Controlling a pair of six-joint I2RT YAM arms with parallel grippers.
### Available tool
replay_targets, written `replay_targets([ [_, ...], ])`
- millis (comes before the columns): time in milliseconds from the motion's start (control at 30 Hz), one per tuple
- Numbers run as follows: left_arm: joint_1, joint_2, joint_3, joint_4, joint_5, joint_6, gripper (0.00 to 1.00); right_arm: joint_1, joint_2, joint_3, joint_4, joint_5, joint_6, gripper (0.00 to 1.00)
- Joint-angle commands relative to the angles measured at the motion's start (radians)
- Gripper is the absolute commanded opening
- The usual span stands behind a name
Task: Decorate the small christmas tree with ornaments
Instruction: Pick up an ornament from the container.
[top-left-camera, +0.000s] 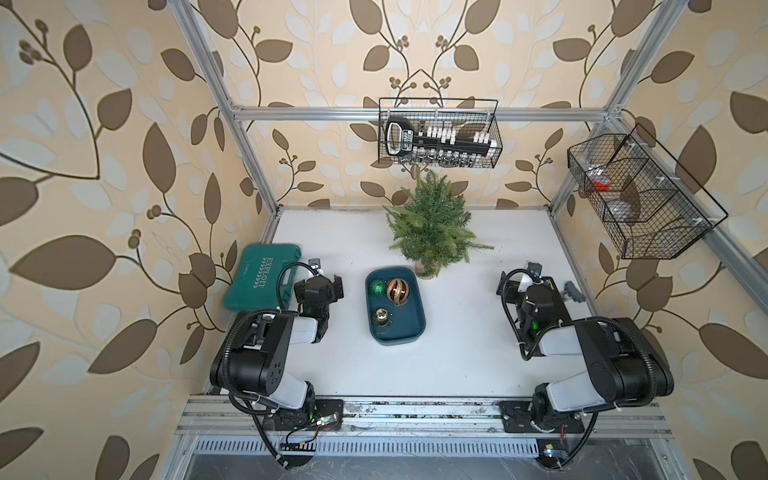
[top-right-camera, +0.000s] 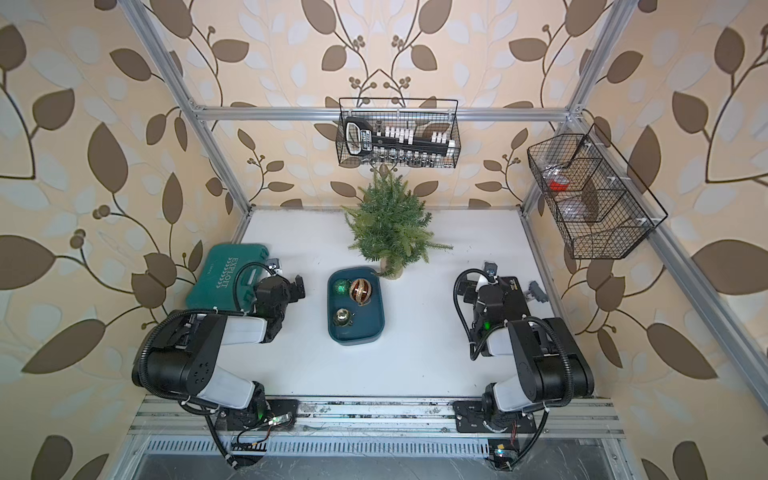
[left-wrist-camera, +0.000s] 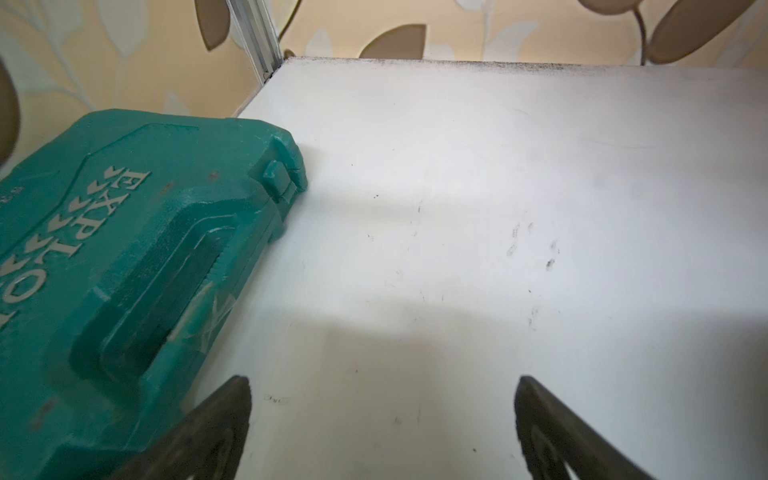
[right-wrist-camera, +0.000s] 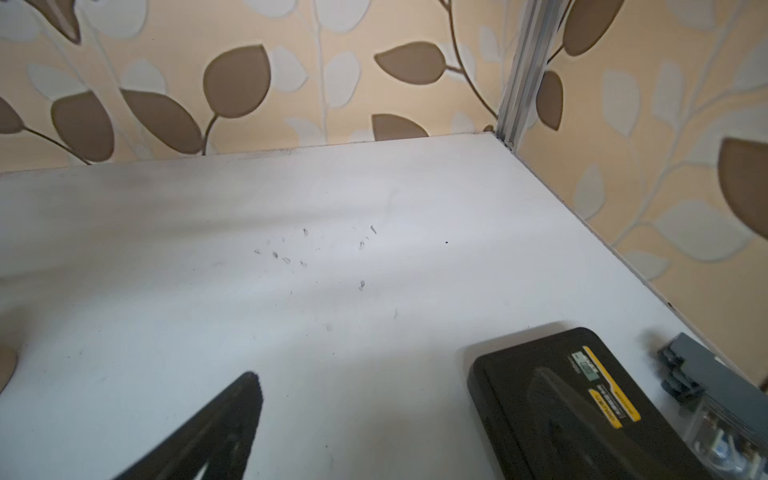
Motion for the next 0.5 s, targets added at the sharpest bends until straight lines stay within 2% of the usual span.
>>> replay_targets([
  [0, 0.019, -0.01, 0.015, 0.007, 0.033, -0.01, 0.99, 0.003, 0.006, 0.019, 0.007, 0.016, -0.005, 1.0],
  [467, 0.02, -0.009, 0.015, 0.005, 0.036, -0.012, 0.99, 0.004, 0.004, 0.019, 0.01, 0.015, -0.005, 1.0],
])
